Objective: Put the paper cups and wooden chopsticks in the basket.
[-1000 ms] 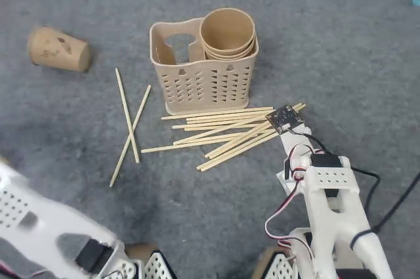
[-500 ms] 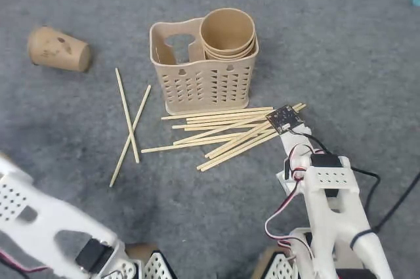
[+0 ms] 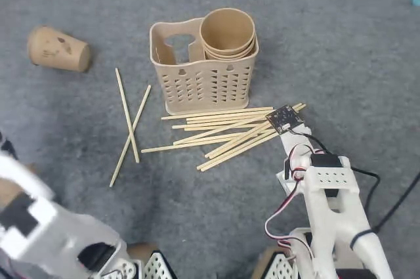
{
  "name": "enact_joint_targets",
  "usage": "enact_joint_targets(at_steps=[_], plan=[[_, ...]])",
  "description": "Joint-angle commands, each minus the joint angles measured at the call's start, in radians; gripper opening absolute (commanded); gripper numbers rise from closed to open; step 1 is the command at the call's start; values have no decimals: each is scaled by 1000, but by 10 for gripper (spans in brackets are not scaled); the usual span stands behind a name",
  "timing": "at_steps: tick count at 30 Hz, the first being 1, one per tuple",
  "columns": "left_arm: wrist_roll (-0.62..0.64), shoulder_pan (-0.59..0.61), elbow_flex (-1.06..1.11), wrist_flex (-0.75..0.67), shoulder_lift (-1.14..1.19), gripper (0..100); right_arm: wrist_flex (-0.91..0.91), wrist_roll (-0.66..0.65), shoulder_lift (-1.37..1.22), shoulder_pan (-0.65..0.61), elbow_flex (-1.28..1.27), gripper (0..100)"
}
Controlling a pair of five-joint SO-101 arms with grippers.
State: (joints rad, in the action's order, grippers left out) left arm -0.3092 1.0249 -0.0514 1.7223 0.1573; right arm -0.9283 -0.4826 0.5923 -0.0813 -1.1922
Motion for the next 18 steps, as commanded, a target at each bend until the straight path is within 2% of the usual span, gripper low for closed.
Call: enact_joint_targets(at_steps=[1, 6, 11, 18], plan=[[-138, -9, 154, 37, -195, 13, -12, -8, 36, 5, 3, 8], [-310, 5, 369, 37, -345, 13, -12, -12, 36, 4, 3, 8], [-425, 17, 490, 37, -480, 13, -12, -12, 36, 4, 3, 8], [-448, 164, 532, 12, -664, 13, -12, -12, 36, 4, 3, 8]])
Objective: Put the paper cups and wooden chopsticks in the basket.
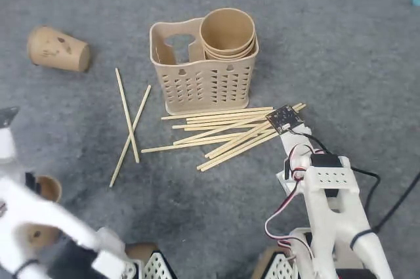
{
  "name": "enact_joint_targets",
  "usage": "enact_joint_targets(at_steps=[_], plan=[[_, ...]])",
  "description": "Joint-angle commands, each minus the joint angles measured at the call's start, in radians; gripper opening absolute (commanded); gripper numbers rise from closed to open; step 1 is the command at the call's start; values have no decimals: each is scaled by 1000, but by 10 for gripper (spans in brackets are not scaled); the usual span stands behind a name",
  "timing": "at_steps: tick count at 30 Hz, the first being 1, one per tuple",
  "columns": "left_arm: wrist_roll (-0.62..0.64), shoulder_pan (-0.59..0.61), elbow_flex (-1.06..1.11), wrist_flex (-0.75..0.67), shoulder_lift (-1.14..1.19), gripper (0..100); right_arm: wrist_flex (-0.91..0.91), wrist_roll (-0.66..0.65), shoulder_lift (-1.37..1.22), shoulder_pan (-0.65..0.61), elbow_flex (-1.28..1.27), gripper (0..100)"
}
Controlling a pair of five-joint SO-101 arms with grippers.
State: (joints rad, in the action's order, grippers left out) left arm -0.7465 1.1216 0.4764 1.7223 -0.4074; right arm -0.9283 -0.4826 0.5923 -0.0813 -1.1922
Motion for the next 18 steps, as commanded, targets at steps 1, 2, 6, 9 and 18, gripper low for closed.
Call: enact_joint_targets(at_steps=[1, 2, 6, 9, 18], plan=[[-11, 92, 7, 0, -124, 13, -12, -12, 36, 4, 3, 8], [-11, 115, 8, -8, -149, 14, -12, -12, 36, 4, 3, 8], [-11, 192, 39, -40, -241, 15, -12, -12, 36, 4, 3, 8], [-11, 226, 61, -97, -305, 16, -12, -12, 36, 4, 3, 8], [37, 287, 156, -259, -468, 158, -12, -11, 36, 4, 3, 8]])
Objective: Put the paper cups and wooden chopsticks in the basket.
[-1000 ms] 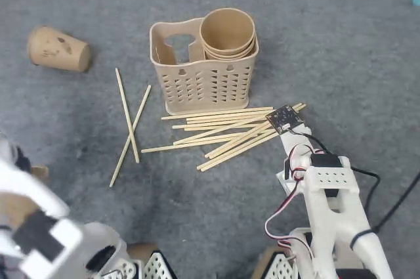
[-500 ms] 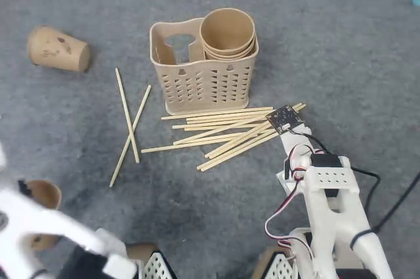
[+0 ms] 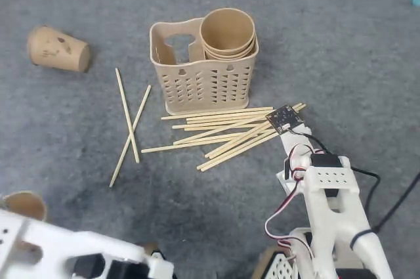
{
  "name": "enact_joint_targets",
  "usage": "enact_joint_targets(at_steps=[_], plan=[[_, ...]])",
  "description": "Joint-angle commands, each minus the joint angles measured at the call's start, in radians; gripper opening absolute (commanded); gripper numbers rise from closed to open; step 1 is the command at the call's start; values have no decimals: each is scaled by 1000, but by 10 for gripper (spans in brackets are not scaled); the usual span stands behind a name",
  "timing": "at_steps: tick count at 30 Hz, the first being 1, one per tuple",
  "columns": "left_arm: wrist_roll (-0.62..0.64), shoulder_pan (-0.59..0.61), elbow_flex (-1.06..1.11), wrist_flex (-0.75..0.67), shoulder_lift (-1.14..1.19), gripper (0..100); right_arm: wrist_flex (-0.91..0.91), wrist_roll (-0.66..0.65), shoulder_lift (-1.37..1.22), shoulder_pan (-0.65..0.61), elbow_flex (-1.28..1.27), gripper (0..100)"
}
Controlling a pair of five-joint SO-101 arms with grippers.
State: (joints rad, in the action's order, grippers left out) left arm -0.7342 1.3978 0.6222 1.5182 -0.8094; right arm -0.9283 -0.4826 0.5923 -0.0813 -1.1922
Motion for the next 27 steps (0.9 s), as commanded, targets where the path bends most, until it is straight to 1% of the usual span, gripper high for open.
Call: enact_joint_targets(at_steps=[1, 8, 12, 14, 19, 25, 27], plan=[[25, 11, 24, -77, -84, 158, -12, -11, 36, 4, 3, 8], [34, 8, 186, -253, -135, 158, -12, -11, 36, 5, 3, 8], [130, 14, 286, -408, -135, 159, -12, -11, 36, 5, 3, 8], [130, 25, 337, -448, -135, 159, -12, -12, 36, 4, 3, 8], [132, 32, 426, -522, -135, 159, -12, -12, 36, 4, 3, 8], [132, 21, 507, -525, -135, 158, -12, -12, 36, 4, 3, 8], [132, -6, 529, -526, -135, 131, -12, -12, 36, 4, 3, 8]])
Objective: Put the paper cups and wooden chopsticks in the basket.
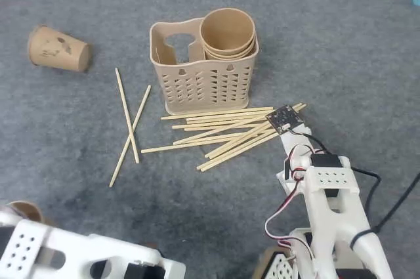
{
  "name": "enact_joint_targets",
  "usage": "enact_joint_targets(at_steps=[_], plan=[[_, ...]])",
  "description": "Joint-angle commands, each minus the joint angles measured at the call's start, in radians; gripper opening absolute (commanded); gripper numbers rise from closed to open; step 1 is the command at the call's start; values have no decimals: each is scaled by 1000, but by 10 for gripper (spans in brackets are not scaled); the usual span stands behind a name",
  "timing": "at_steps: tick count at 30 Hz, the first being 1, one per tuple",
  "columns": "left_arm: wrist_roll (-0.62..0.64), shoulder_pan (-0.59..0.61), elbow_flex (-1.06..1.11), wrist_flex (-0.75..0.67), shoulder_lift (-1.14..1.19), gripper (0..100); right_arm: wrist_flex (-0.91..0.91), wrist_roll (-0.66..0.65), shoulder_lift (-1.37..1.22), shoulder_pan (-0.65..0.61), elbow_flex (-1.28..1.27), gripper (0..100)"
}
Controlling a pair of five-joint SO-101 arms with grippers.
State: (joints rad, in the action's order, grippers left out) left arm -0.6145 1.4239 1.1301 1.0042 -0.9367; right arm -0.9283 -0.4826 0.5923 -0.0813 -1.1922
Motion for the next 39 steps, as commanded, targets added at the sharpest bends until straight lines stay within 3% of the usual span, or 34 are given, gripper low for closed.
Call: enact_joint_targets(at_steps=[1, 4, 10, 16, 22, 28, 32, 39], plan=[[12, -48, 33, -12, -8, 103, -12, -12, 36, 4, 3, 8], [12, -109, 58, -11, -8, 3, -12, -12, 36, 4, 3, 8], [34, -169, 47, -3, -9, 12, -12, -9, 36, 7, 3, 8], [210, -186, -176, 143, -8, 12, -12, -11, 36, 7, 3, 8], [359, -290, -381, 330, -8, 12, -12, -9, 36, 7, 3, 8], [493, -387, -456, 396, -8, 12, -12, -12, 36, 8, 3, 8], [658, -514, -532, 407, -8, 12, -12, -12, 36, 5, 3, 8], [1068, -815, -785, 356, -6, 12, -10, -14, 36, 7, 3, 8]])
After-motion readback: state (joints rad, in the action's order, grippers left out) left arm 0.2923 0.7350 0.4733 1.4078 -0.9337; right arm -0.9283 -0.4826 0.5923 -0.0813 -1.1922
